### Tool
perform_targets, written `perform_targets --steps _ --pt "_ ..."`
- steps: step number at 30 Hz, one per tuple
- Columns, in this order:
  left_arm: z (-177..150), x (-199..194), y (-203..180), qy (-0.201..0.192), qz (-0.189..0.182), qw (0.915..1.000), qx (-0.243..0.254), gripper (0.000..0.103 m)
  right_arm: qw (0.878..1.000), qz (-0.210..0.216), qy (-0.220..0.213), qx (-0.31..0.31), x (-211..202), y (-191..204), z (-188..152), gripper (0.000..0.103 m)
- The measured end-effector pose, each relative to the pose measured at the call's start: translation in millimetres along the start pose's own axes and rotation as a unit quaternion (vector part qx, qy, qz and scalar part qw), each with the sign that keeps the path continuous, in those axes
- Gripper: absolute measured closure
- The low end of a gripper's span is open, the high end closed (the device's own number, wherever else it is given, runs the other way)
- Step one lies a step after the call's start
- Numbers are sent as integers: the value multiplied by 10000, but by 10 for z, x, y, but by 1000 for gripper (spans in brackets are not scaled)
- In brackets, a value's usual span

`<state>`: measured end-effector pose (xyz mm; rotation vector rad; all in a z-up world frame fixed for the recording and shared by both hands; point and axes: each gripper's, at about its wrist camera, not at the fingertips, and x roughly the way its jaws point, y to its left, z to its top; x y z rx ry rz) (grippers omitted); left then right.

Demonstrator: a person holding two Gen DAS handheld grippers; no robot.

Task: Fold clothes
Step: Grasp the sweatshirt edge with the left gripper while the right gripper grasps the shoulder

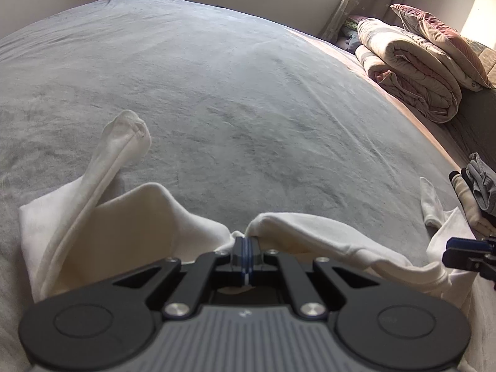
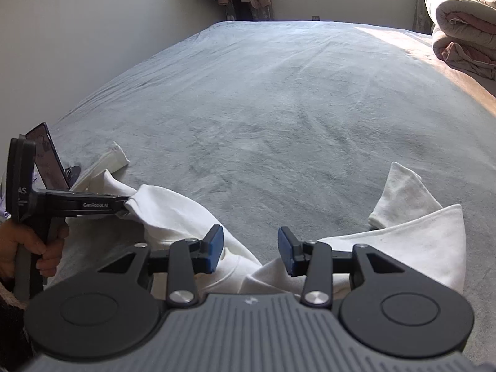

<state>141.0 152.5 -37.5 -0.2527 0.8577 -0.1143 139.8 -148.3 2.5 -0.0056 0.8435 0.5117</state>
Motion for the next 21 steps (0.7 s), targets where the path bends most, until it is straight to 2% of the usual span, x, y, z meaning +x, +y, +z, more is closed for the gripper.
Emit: perform_targets --steps 5,13,16,21 --pt "-4 12 -5 0 -3 10000 58 101 9966 -150 590 -561 196 44 -194 59" --pt "-6 24 -24 -24 45 9999 120 101 9877 -20 748 -1370 169 225 -314 57" --pt "-8 31 -25 -32 53 9999 131 101 9769 -192 795 -1974 220 392 -362 60" --pt "-8 43 -44 -49 98 9997 212 101 9521 -530 745 -2919 280 644 -478 63"
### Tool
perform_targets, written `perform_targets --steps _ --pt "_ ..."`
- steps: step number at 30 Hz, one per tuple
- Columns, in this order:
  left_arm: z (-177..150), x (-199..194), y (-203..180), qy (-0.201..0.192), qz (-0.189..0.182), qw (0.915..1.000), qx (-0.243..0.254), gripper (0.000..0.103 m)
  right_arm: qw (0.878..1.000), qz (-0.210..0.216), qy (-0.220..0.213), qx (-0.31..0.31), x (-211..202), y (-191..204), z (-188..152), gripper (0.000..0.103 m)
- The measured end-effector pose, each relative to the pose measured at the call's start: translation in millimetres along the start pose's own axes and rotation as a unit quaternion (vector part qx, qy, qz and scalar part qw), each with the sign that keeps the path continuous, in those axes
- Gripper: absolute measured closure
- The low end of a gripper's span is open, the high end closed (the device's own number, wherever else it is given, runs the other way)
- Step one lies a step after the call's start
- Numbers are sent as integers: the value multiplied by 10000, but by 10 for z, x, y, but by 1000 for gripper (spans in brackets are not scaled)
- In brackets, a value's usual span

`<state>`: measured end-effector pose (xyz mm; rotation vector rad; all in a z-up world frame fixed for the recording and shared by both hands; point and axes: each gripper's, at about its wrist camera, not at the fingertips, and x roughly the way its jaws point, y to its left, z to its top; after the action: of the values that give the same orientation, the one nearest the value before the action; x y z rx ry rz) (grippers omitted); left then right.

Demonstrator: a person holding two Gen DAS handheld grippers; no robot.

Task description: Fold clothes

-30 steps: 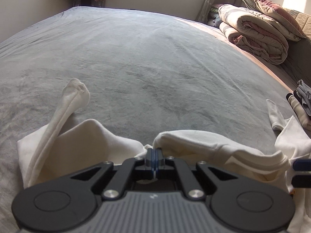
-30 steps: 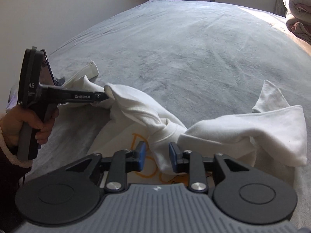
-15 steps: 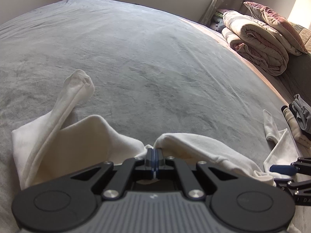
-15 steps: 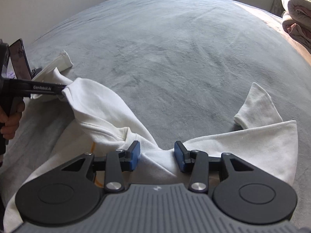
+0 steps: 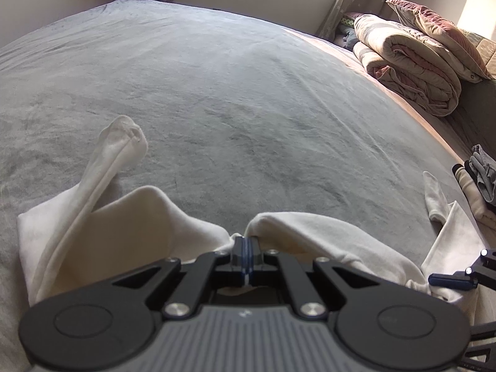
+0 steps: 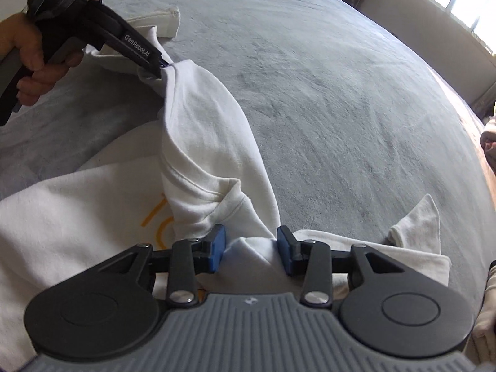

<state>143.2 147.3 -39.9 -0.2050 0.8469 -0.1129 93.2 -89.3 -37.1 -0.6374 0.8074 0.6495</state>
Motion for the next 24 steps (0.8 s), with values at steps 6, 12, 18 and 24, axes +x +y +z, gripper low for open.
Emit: perform_targets --steps 6,12,18,24 --pt "-2 4 -9 -25 39 10000 72 101 9984 127 111 -537 49 8 92 75" --pt "-13 15 -32 -103 78 9998 150 101 9982 146 171 -549 103 32 151 88" --pt "-5 -33 -87 -358 234 9990 155 102 9972 -640 -315 -205 -91 -11 63 94" --pt "73 -84 -184 -697 356 9969 77 102 9843 -1547 -722 443 -320 -333 18 96"
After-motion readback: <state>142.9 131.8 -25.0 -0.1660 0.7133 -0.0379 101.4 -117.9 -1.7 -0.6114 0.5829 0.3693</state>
